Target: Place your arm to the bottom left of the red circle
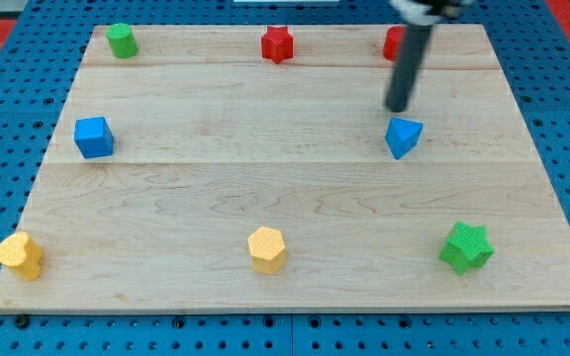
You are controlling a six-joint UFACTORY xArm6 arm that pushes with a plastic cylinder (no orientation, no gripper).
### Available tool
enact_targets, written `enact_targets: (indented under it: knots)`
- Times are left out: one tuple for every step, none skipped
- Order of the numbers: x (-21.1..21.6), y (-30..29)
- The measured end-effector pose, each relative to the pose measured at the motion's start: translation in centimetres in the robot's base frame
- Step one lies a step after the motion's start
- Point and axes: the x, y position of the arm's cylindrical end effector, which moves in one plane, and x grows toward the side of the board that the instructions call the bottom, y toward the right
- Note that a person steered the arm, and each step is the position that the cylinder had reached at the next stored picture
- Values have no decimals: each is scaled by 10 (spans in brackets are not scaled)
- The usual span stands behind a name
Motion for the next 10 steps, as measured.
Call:
enact_targets:
  knots:
    - [-16,-26]
    - [-13,-16]
    - [-13,-13]
    - [-13,-13]
    - [-13,-7]
    - [-13,-6]
    - [-8,-5]
    - [7,-2]
    - [15,20]
    - [15,25]
